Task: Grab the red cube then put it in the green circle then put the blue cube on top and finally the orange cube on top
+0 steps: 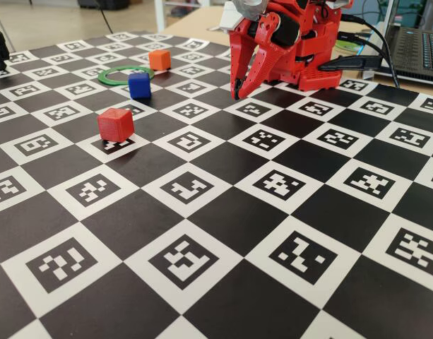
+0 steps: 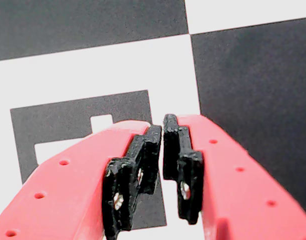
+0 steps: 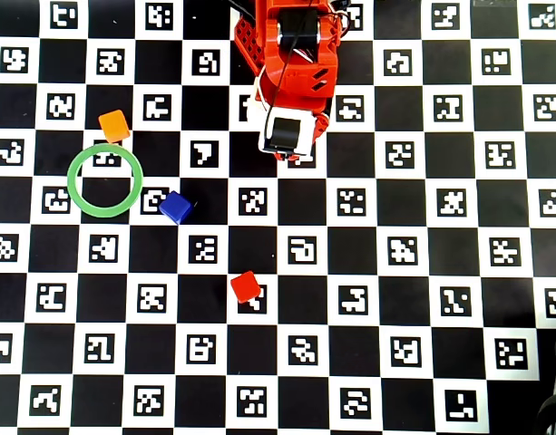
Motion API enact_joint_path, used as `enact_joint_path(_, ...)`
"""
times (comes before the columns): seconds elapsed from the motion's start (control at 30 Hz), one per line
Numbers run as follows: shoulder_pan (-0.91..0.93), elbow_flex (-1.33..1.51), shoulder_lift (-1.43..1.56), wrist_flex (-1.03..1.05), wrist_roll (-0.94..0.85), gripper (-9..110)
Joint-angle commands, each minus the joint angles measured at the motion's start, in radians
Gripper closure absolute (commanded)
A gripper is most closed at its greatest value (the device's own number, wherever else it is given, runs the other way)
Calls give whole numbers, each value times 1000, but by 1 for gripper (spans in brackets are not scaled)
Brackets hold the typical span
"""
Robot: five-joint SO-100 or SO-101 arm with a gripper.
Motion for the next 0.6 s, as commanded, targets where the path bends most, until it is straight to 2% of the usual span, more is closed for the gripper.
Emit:
enact_joint_path(0.0, -15, 44, 52, 98, -37, 108)
enact_joint_path(0.3, -5, 28, 35, 41, -43, 108)
enact_joint_path(0.4, 11, -129, -94, -12, 153, 108)
enact_joint_path(0.57, 18, -535, -442, -6, 345, 108)
